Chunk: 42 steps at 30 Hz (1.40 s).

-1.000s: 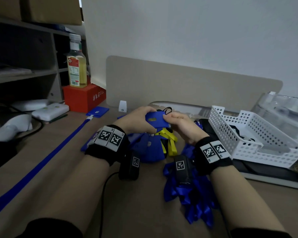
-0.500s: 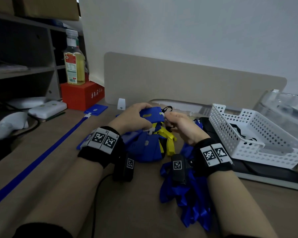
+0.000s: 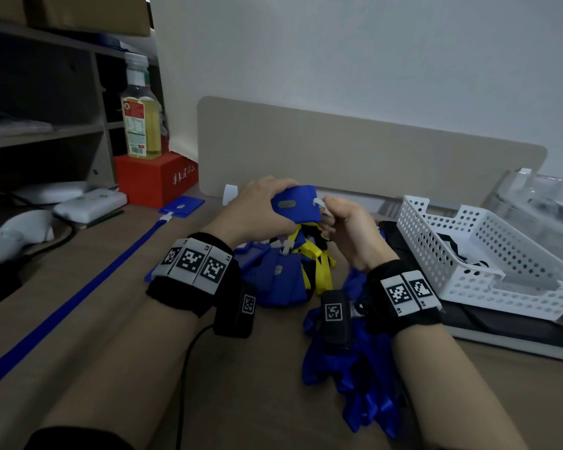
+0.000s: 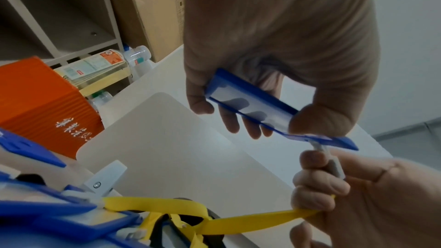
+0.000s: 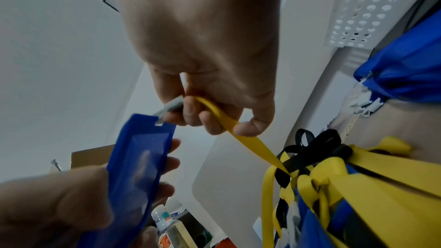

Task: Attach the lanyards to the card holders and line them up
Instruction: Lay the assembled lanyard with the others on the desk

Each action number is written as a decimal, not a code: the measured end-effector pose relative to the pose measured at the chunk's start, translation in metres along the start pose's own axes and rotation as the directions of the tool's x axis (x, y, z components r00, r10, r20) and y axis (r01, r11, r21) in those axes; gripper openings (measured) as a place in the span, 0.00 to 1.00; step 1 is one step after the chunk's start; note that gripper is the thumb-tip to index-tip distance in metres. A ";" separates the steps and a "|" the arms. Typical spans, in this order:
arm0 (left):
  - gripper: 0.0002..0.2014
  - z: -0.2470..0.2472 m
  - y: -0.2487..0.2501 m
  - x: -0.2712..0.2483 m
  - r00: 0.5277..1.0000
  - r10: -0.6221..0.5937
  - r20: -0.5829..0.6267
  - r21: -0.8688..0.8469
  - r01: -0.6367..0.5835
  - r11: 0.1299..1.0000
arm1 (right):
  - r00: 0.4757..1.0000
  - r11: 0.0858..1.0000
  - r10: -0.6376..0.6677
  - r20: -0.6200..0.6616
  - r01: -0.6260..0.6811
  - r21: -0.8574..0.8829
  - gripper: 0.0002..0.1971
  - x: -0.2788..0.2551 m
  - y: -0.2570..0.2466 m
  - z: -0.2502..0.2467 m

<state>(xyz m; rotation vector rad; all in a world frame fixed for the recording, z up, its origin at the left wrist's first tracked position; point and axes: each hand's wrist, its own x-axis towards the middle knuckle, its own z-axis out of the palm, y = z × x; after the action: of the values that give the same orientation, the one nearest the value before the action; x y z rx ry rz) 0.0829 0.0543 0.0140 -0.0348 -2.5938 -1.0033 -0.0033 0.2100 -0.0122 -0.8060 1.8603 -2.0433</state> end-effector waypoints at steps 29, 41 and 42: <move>0.15 0.009 0.011 -0.005 0.974 -0.046 0.220 -0.770 0.202 0.606 | 0.987 0.950 -0.080 -0.137 0.034 -0.309 0.09 -0.001 0.014 -0.005; 0.17 0.012 0.005 -0.002 0.954 -0.223 0.201 -0.613 0.300 0.731 | 0.947 0.927 -0.319 0.040 0.320 -0.196 0.32 -0.009 0.002 0.008; 0.17 0.012 0.006 -0.003 0.951 -0.222 0.214 -0.599 0.308 0.739 | 0.948 0.929 -0.315 0.048 0.318 -0.192 0.32 -0.010 0.000 0.009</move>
<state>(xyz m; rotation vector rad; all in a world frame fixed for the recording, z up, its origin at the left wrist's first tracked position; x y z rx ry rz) 0.0831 0.0669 0.0087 0.1122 -2.2766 -2.0045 0.0098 0.2078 -0.0143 -1.2448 2.0604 -2.0395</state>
